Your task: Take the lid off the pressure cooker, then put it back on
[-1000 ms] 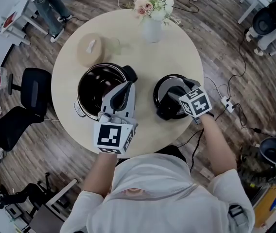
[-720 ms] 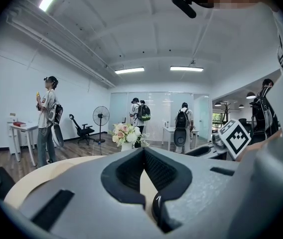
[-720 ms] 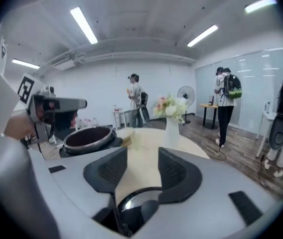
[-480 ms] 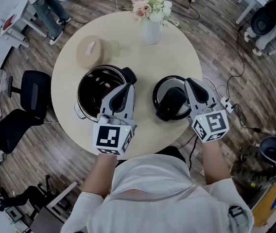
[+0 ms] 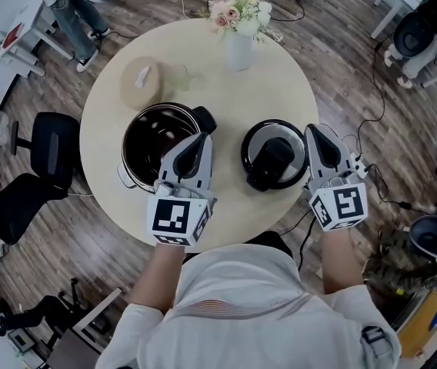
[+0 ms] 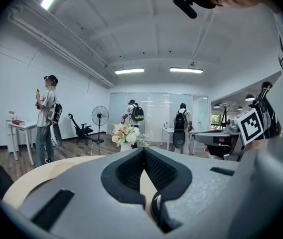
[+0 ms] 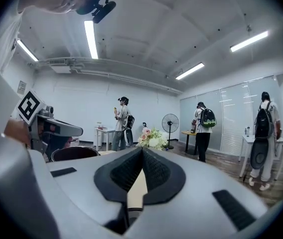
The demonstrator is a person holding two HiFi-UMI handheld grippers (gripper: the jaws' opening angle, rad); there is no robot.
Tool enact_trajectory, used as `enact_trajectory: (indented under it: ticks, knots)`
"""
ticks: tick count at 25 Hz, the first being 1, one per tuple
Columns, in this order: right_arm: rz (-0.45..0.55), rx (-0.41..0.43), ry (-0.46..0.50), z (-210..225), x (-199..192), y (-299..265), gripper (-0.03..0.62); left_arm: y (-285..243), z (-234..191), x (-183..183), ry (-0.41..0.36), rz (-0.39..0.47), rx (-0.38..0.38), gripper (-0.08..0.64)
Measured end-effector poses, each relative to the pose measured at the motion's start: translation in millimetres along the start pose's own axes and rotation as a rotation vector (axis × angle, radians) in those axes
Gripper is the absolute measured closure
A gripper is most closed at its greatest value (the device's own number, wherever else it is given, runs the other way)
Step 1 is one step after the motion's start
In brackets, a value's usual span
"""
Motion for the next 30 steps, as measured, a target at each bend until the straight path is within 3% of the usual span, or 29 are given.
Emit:
enact_trajectory:
  ticks: [7,15,21,24,30]
  knots:
    - [0.035,0.005,-0.006,-4,9,1,0.588,5,-2,2,0.001,0.005,0.009,0.555]
    - [0.050,0.085,-0.008,-13,22,-1,0.324,9,-1,9,0.017,0.023,0.003,0.555]
    - [-0.033,0.118,-0.003,-16,11,-9,0.147,11,-1,9,0.020,0.016,0.001,0.555]
    - [-0.090,0.141,0.018,-16,6,-10,0.132,11,-1,9,0.021,0.016,0.001,0.555]
    - [-0.299,0.215,0.094,-20,-20,-14,0.133,15,-1,7,0.024,0.012,0.008,0.555]
Point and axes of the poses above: the fingertips, and each gripper's own axes: y backward along the fingers, z to its right, x out of its top, the point moved 7 cm from there along y, backward along the fingers, and after that the axes turned 8 degrees about z, right-handed, at the moved point
